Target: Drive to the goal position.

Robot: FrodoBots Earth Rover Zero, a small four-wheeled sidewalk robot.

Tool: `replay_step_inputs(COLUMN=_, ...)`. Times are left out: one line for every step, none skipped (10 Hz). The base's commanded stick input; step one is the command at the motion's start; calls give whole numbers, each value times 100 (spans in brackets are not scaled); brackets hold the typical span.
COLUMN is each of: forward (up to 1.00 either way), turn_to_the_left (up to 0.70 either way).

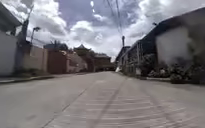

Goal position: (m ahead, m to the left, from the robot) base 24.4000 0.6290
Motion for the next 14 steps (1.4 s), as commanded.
replay_step_inputs(forward=70, turn_to_the_left=0)
replay_step_inputs(forward=70, turn_to_the_left=0)
replay_step_inputs(forward=70, turn_to_the_left=-1)
replay_step_inputs(forward=70, turn_to_the_left=-13)
replay_step_inputs(forward=70, turn_to_the_left=-25)
replay_step_inputs(forward=70, turn_to_the_left=-35)
replay_step_inputs(forward=70, turn_to_the_left=-22)
replay_step_inputs(forward=70, turn_to_the_left=0)
replay_step_inputs(forward=70, turn_to_the_left=0)
replay_step_inputs(forward=70, turn_to_the_left=0)
replay_step_inputs(forward=70, turn_to_the_left=0)
replay_step_inputs(forward=70, turn_to_the_left=0)
replay_step_inputs(forward=70, turn_to_the_left=0)
replay_step_inputs(forward=70, turn_to_the_left=0)
